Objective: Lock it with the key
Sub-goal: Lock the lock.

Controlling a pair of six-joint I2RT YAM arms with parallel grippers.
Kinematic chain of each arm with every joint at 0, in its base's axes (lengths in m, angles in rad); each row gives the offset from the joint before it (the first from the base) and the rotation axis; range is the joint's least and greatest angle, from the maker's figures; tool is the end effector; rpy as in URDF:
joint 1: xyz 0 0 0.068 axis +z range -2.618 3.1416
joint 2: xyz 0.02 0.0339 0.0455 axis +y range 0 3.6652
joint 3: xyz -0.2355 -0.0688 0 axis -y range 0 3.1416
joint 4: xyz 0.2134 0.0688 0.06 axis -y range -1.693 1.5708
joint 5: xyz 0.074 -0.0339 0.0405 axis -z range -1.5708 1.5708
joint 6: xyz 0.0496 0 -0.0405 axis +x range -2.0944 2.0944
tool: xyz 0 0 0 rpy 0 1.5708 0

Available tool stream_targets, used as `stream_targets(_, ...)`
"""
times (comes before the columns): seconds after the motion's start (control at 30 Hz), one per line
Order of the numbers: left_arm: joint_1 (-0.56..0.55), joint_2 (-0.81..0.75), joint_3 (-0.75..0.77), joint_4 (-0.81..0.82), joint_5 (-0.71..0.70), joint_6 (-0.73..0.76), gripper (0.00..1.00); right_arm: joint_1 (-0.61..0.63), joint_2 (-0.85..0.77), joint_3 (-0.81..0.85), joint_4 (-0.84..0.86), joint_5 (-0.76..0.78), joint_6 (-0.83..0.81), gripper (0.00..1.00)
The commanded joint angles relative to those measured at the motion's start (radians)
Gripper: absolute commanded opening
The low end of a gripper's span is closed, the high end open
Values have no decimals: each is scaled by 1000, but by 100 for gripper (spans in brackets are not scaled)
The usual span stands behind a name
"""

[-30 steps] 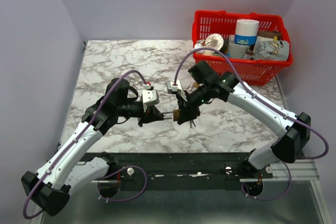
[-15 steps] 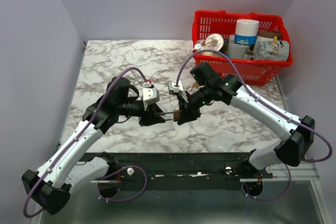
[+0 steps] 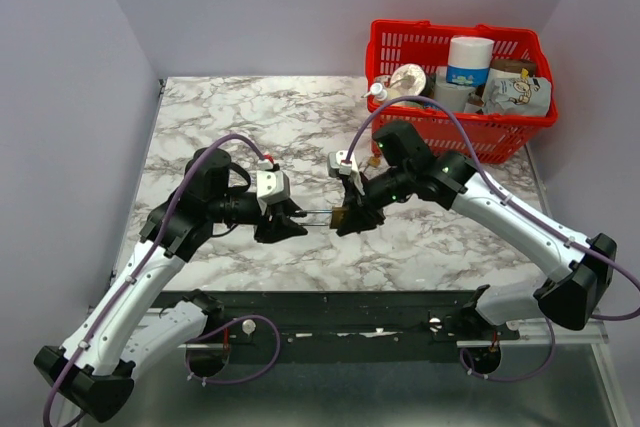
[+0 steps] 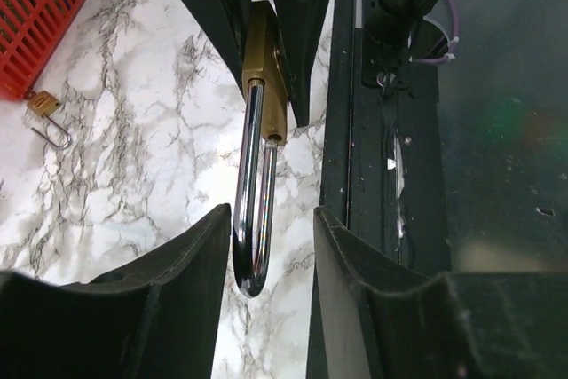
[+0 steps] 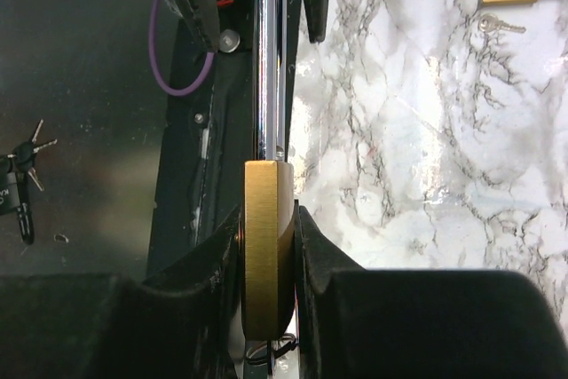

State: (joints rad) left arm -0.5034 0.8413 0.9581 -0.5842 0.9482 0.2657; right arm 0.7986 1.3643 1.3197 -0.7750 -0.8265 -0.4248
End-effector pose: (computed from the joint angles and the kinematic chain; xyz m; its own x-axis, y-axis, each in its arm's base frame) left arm 0.1206 -0.1124 0.3272 -0.1401 0.2520 -0.9575 0.9881 0.0982 -0.1188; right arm 0.1560 0.2124 0.3158 -0.1202 -0.5236 -0.8434 -0.9715 -0.1128 0.2085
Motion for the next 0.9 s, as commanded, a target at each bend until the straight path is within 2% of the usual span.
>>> stream_targets(0.0, 3, -7, -19, 4, 14, -11, 46, 7, -33, 7, 97, -68, 29, 1)
stream_targets(0.07, 3, -8, -22, 18, 11, -20, 42, 5, -30, 13, 100, -74, 37, 1)
stream_targets(0.2, 3, -14, -33, 64, 6, -59, 23, 7, -25, 19, 106, -66, 40, 1)
stream_targets(0.3, 5, -18, -42, 83, 20, -89, 13, 5, -25, 21, 118, -56, 46, 1)
stream_targets(0.47, 2, -15, -59, 125, 26, -135, 1, 7, -34, 13, 160, -56, 73, 1)
stream_targets(0.67, 0, -7, -87, 210, 26, -230, 0, 8, -28, 12, 212, -71, 101, 1)
stream_targets(0.87, -7, 16, -91, 257, 14, -263, 0, 11, -24, 24, 235, -102, 123, 1)
